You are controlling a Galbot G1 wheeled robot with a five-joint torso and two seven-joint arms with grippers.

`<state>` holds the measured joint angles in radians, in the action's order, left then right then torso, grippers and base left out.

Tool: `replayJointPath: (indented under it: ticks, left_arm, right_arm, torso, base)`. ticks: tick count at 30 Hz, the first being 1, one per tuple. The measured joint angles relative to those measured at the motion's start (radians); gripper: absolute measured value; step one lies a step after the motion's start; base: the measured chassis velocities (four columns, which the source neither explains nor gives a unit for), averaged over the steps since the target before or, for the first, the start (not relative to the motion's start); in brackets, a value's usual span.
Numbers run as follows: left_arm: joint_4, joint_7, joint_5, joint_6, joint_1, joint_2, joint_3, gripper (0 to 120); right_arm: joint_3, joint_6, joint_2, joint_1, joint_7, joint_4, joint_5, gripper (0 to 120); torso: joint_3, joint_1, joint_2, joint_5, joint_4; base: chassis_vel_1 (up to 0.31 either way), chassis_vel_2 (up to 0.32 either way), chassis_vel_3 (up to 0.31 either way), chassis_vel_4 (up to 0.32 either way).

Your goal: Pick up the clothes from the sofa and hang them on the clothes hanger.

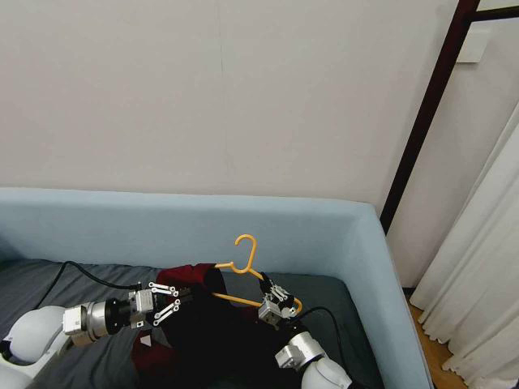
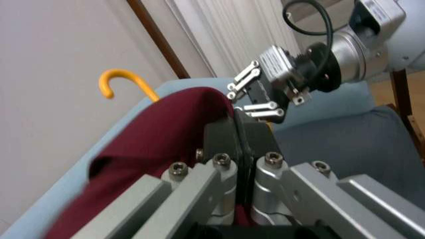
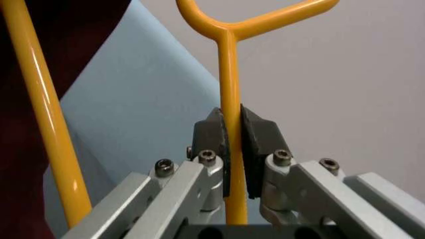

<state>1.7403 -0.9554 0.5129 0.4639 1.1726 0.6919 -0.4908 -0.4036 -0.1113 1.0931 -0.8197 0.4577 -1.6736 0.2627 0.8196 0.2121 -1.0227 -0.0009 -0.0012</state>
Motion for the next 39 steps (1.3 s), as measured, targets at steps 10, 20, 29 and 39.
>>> replayJointPath:
  ticks: [10, 20, 29, 39]
  left_arm:
    - [-0.027, -0.004, 0.008, 0.006, -0.049, -0.009, 0.001, 0]
    - [-0.021, -0.016, 0.019, 0.005, -0.052, -0.033, -0.010, 0]
    - [-0.006, -0.023, 0.019, 0.011, -0.036, -0.026, -0.014, 0]
    - [0.018, -0.031, 0.015, 0.010, -0.021, -0.025, -0.011, 0]
  right_arm:
    - [0.018, 0.037, -0.004, -0.003, 0.005, 0.053, 0.120, 4]
    - [0.082, 0.171, -0.011, -0.043, -0.075, 0.132, 0.301, 4]
    - [0.165, 0.476, -0.006, 0.043, -0.354, 0.227, 0.242, 4]
    - [0.155, 0.618, 0.017, 0.102, -0.429, 0.266, 0.268, 4]
  torso:
    - [0.000, 0.000, 0.000, 0.0003, -0.0003]
    - [0.000, 0.000, 0.000, 0.0002, -0.0002]
    - [0.000, 0.000, 0.000, 0.0000, 0.0001]
    - [0.000, 0.000, 0.000, 0.0002, -0.0001]
  base:
    - [0.000, 0.000, 0.000, 0.000]
    - [0.000, 0.000, 0.000, 0.000]
    - [0.000, 0.000, 0.000, 0.000]
    - [0.000, 0.000, 0.000, 0.000]
